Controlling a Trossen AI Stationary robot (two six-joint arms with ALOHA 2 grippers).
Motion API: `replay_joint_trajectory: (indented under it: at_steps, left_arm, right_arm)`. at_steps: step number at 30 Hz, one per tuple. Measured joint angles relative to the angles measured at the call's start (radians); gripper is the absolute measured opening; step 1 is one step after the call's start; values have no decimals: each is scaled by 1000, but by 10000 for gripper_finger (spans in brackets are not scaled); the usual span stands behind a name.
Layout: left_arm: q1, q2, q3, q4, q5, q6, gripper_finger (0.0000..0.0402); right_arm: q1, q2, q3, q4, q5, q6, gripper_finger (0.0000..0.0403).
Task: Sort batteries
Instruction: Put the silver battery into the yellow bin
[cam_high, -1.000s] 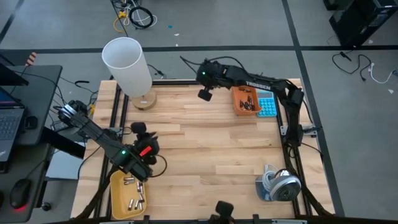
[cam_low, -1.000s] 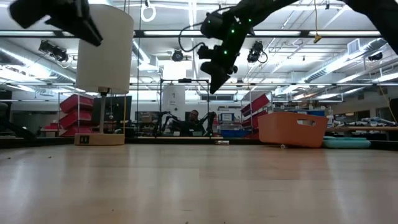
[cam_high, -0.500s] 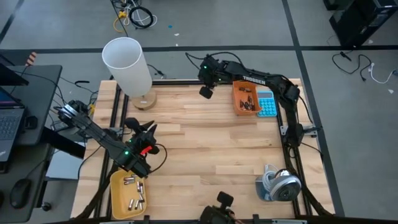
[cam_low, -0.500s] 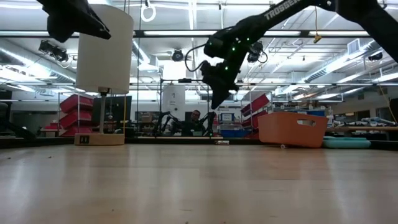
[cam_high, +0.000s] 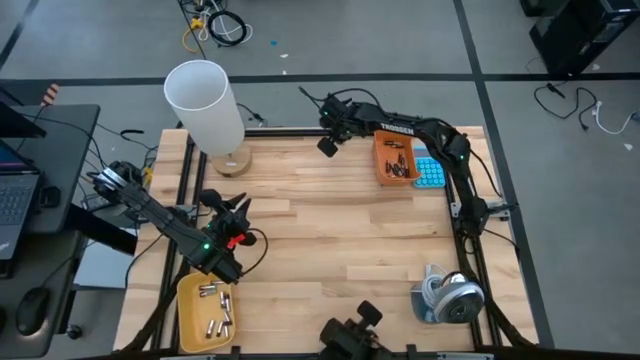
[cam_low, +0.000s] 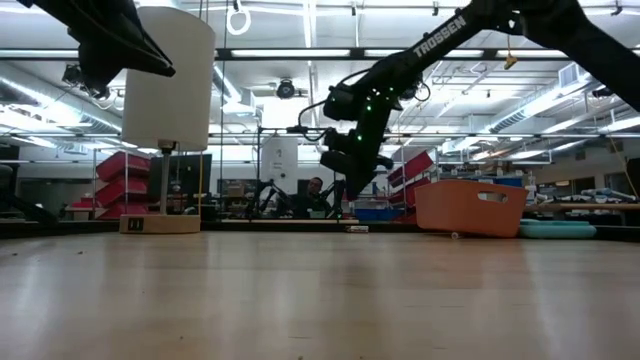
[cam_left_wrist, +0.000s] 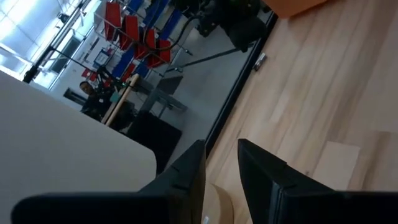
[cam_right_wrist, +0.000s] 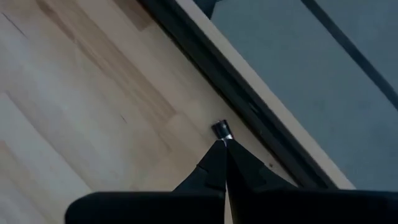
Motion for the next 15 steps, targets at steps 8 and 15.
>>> replay_joint_trajectory:
  at_steps: [8, 15]
  left_arm:
    - [1, 0, -10, 0, -6, -45, 97]
    - [1, 0, -10, 5, -9, -46, 97]
  right_arm:
    - [-53, 0, 0, 21, -35, 1, 0]
    - [-62, 0, 0, 32, -82, 36, 0]
